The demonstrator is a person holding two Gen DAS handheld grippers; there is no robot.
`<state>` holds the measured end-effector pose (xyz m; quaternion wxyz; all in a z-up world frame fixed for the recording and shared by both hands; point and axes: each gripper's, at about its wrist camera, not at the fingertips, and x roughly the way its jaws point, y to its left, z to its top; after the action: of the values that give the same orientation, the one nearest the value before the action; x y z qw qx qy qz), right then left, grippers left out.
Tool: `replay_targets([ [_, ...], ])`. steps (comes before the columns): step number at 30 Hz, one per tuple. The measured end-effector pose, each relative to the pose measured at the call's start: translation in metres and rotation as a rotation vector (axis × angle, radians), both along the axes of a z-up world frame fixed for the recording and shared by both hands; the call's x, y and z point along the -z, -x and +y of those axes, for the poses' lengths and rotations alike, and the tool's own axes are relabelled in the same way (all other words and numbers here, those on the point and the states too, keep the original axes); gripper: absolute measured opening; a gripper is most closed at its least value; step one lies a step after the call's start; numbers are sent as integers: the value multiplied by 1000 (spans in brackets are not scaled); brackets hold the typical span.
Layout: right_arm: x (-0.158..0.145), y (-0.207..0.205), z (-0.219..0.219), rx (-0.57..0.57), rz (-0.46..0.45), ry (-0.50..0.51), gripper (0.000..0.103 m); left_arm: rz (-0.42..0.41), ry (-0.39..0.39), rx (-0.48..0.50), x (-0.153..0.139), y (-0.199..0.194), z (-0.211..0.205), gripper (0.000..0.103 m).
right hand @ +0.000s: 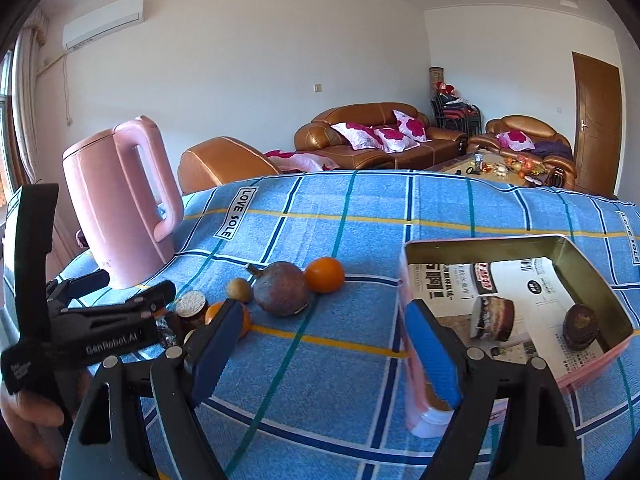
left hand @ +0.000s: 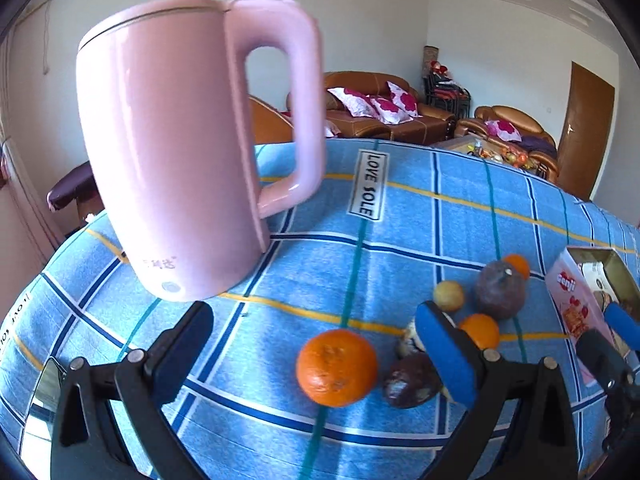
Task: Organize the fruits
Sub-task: 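Grasp a mandarin orange with the left tool while the right tool grasps a yellow-brown fruit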
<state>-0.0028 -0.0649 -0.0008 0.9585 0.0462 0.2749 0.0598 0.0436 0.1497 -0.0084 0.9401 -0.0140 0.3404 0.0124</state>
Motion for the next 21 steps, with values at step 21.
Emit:
replay_targets([
  [21, 39, -49, 85, -229, 311, 40, 54, 36, -58, 26, 9, -9, 17, 97],
])
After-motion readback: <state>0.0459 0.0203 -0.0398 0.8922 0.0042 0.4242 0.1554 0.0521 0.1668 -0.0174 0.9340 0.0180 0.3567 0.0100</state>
